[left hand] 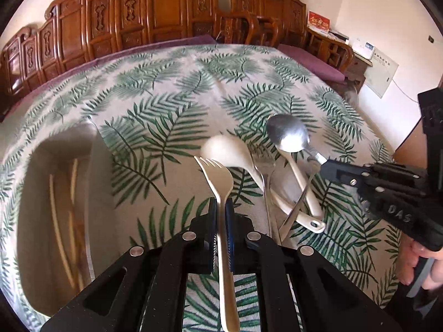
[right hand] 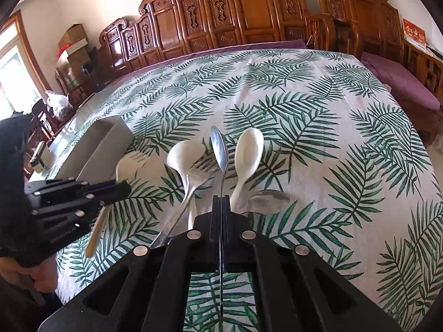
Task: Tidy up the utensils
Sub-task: 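Carry the white fork into the tray and open the left gripper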
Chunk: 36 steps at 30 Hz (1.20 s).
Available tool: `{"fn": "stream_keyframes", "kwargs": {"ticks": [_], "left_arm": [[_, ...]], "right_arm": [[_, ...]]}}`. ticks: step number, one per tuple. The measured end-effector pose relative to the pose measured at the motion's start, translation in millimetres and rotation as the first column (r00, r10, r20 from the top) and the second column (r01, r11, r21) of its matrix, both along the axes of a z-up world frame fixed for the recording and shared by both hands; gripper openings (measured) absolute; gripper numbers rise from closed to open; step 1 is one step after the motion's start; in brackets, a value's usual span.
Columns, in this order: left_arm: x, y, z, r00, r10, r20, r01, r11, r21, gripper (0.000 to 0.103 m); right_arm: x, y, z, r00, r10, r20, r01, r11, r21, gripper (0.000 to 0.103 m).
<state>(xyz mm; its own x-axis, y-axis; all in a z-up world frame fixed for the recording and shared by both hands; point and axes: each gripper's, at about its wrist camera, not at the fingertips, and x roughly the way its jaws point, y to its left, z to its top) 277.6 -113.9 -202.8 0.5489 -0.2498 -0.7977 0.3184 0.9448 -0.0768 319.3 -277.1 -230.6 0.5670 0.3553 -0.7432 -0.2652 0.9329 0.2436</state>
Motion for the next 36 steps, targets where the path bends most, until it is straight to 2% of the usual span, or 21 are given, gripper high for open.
{"fn": "stream_keyframes", "kwargs": {"ticks": [9,20,27,32,36], "left_arm": [[-5.9,23.3,31.3,0.999,0.003,0.051,-0.003,1.000,0.014,0.005],[-5.0,84.4,59.7,0.992,0.058,0.113,-0.061,0.998,0.026,0.005],[11.1,123.3,53.0,0.981,0.149,0.121,-0.155,0.987,0.039,0.005],[17.8,142.9,35.8,0.976,0.199,0.087,-0.201,0.980,0.010,0.005],[24.8,147.1,20.0,0.977,0.208,0.047,-0.210,0.977,0.025,0.005]], "right_arm": [[-7.9,20.4,10.9,0.998,0.049,0.038,-0.049,0.999,0.005,0.002],[-18.1,50.6,20.3,0.990,0.122,0.068,-0.121,0.993,-0.013,0.002],[-22.5,59.5,22.2,0.987,0.141,0.072,-0.140,0.990,-0.011,0.002],[-26.2,66.3,24.8,0.985,0.154,0.077,-0.155,0.988,-0.004,0.002],[-29.1,73.3,27.4,0.983,0.167,0.081,-0.167,0.986,-0.003,0.002]]}}
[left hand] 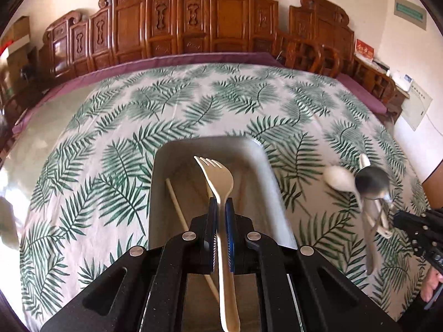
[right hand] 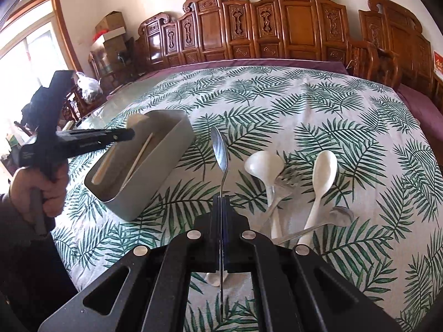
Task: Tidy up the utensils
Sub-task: 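Carry the white fork into the tray and open the left gripper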
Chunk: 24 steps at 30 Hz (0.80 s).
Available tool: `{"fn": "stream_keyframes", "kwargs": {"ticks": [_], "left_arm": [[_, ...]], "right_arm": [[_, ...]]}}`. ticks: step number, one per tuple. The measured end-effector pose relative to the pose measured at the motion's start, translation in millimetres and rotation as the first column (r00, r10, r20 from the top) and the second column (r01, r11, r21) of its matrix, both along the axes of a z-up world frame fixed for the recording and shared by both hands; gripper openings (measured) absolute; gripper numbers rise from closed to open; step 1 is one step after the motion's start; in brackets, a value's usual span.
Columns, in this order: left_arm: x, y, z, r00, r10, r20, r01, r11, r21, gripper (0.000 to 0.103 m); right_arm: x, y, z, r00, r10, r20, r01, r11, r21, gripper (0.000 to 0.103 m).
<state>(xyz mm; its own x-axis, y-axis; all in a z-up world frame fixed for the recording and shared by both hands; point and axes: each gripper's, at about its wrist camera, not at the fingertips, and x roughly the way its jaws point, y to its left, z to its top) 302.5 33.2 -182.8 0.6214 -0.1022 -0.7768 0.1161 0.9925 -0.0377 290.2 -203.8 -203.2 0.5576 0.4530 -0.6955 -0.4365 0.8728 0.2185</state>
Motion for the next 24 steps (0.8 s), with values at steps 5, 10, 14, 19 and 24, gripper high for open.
{"fn": "stream_keyframes", "kwargs": {"ticks": [5,10,14,19,24], "left_arm": [[4.3,-1.3,-14.4,0.999,-0.001,-0.046,0.001,1.000,0.013,0.005],[6.7,-2.0,-21.2,0.997,-0.006,-0.075,0.008,1.000,0.021,0.005],[6.7,-2.6,-22.7,0.996,-0.011,-0.084,0.013,1.000,0.025,0.005],[5.8,-0.3,-20.4,0.997,-0.003,-0.080,0.004,1.000,0.018,0.016],[0.0,7.3,-8.1,0.999,0.006,-0.046,-0.005,1.000,0.004,0.028]], "right_arm": [[-3.0,11.5,2.0,1.000,0.019,0.006,-0.019,1.000,-0.002,0.002],[-2.4,20.2,0.5,0.999,0.032,0.003,-0.032,0.999,-0.015,0.002],[-2.6,21.7,0.6,0.999,0.032,0.006,-0.032,0.999,-0.017,0.002],[-2.7,22.4,0.7,1.000,0.030,0.006,-0.030,0.999,-0.021,0.002],[-4.1,27.0,5.1,1.000,0.028,0.012,-0.027,0.999,-0.028,0.002]]}}
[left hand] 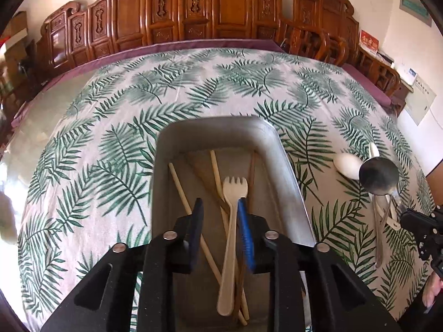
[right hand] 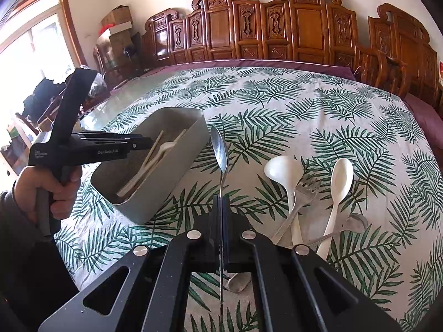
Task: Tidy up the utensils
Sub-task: 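Carry the white fork into the tray and open the left gripper, then carry the metal spoon over the grey tray and open the right gripper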
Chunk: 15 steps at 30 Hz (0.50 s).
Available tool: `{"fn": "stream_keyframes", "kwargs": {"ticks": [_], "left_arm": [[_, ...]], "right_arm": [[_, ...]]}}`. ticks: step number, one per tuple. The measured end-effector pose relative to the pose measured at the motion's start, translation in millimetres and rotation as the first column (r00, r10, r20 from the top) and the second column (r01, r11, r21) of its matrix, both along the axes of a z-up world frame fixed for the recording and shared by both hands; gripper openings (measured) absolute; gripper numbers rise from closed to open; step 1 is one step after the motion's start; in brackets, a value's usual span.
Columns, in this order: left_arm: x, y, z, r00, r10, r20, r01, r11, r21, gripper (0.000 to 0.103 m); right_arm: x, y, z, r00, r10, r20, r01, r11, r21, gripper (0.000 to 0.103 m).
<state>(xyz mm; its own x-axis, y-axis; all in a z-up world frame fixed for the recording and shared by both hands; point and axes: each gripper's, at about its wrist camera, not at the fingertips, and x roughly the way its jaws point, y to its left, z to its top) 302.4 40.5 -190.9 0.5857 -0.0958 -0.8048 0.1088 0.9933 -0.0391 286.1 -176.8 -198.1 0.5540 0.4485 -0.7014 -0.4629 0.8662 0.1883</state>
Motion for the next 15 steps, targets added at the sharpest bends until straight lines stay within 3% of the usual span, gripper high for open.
{"fn": "stream_keyframes", "kwargs": {"ticks": [4,6,15], "left_arm": [[-5.9,9.0,14.0,0.999,0.014,0.045,-0.015,1.000,0.003,0.039],[-8.5,15.0,21.3,0.997,0.023,0.069,-0.023,1.000,-0.002,0.051],[-13.9,40.2,43.8,0.987,0.065,0.149,-0.063,0.998,-0.024,0.087]], "right_arm": [[-0.9,9.6,5.2,1.000,0.000,0.007,0.000,0.999,-0.036,0.002],[-2.1,16.5,8.3,1.000,0.011,0.017,-0.010,0.998,-0.054,0.002],[3.8,58.4,22.9,0.997,0.061,0.039,-0.059,0.997,-0.050,0.002]]}}
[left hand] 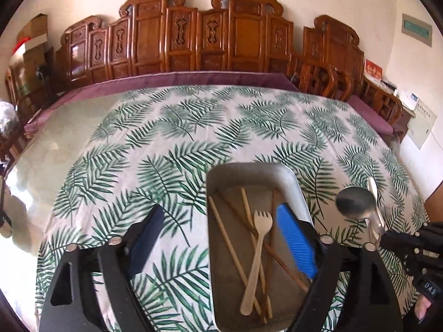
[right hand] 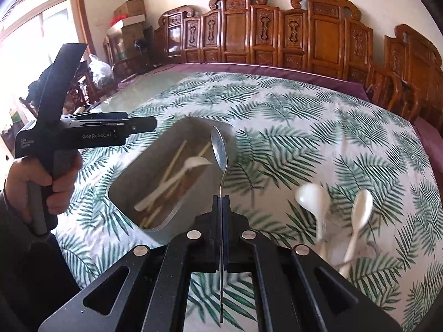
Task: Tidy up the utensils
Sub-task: 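Carry the metal spoon over the grey tray and open the right gripper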
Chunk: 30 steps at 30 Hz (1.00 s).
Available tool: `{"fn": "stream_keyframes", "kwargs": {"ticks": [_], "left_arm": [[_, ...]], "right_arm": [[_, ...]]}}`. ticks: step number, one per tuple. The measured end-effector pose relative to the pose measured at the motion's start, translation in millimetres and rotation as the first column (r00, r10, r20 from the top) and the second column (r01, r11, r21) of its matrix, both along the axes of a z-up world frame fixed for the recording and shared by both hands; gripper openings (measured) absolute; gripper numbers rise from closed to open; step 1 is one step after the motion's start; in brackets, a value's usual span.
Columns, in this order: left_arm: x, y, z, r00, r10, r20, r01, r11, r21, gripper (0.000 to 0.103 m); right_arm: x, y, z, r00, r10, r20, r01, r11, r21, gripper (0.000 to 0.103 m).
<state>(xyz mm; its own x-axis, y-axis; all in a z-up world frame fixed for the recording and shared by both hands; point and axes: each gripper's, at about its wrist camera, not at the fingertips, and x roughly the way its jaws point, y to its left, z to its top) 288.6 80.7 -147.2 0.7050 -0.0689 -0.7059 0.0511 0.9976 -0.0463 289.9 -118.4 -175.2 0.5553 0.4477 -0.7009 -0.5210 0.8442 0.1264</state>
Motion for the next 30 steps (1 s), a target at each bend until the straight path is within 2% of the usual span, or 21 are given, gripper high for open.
{"fn": "stream_keyframes", "kwargs": {"ticks": [6,13,20,30], "left_arm": [[-2.8,16.7,8.8,0.999,0.032,0.040,-0.033,0.999,0.022,0.094],[-3.3,41.5,14.4,0.996,0.076,0.049,-0.075,0.997,-0.018,0.094],[-3.0,55.5,14.7,0.993,0.106,0.048,-0.105,0.994,-0.031,0.094],[-4.4,56.7,15.5,0.993,0.103,0.050,-0.102,0.994,-0.034,0.094]], "right_arm": [[7.0,26.8,4.3,1.000,0.026,0.002,-0.026,1.000,0.009,0.002],[19.0,59.0,3.3,0.999,0.052,-0.009,-0.052,0.999,0.003,0.002],[41.4,85.8,-8.6,0.998,0.052,-0.044,-0.053,0.999,-0.011,0.002],[71.8,107.5,-33.6,0.991,0.003,-0.133,-0.004,1.000,-0.005,0.002]]}}
